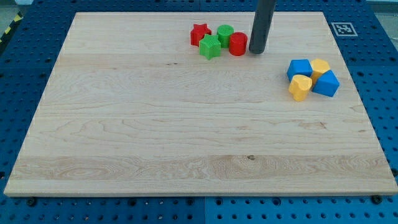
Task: Move the green star and red circle towards the top left side of the blue and yellow blocks
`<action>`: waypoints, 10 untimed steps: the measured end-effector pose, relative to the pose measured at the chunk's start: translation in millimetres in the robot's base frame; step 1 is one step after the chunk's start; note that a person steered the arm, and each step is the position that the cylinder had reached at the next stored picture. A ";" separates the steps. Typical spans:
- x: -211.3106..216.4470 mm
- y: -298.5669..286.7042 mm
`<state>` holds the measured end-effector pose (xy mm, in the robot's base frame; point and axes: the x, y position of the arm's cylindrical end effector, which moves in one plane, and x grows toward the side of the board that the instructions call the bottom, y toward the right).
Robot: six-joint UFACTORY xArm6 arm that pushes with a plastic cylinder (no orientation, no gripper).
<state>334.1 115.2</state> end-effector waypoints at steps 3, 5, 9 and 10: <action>47.9 -141.5; 11.7 -133.3; -14.0 -123.3; -17.3 -66.5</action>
<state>316.9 48.8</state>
